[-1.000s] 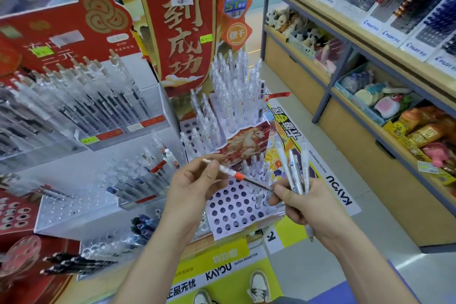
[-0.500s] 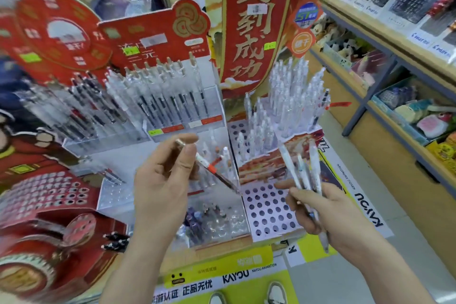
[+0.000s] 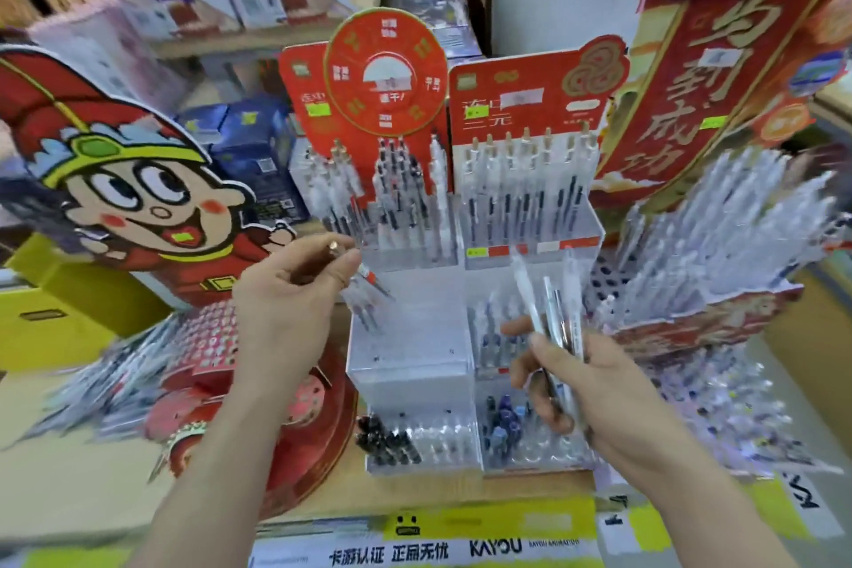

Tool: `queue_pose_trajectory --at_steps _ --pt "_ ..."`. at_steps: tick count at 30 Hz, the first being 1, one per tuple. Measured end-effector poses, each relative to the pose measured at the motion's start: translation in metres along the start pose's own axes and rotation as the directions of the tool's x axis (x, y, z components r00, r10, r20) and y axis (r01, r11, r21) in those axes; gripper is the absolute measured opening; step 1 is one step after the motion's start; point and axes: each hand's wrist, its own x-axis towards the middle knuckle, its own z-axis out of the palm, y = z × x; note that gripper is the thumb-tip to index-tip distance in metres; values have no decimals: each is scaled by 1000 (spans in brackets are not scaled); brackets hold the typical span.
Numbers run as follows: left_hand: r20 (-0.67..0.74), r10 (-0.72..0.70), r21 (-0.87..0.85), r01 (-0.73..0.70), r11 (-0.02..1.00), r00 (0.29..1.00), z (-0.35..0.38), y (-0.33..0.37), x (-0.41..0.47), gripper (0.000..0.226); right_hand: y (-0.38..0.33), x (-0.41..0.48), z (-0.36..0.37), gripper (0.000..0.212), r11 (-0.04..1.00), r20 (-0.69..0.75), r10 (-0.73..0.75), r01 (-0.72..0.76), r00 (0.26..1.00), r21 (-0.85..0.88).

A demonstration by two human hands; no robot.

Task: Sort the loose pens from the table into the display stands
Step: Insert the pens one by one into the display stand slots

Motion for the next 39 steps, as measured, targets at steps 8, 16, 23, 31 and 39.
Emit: queue_pose_trajectory --at_steps 8,16,23,31,39 --pt "134 -24 195 -3 981 991 13 -50 18 16 13 15 41 21 999 -1 45 -45 999 -22" --pt "231 120 357 -199 913 966 5 -56 38 18 19 23 55 20 995 -9 81 -82 997 -48" --pt "382 292 474 -457 753 877 5 -64 37 28 20 28 63 25 987 -33 158 -157 987 27" --pt "347 447 514 -566 645 825 13 -80 32 30 18 33 73 24 955 17 193 -192 981 225" --pt "234 363 649 -423 632 902 15 -79 38 38 18 28 78 43 957 8 158 -155 987 246"
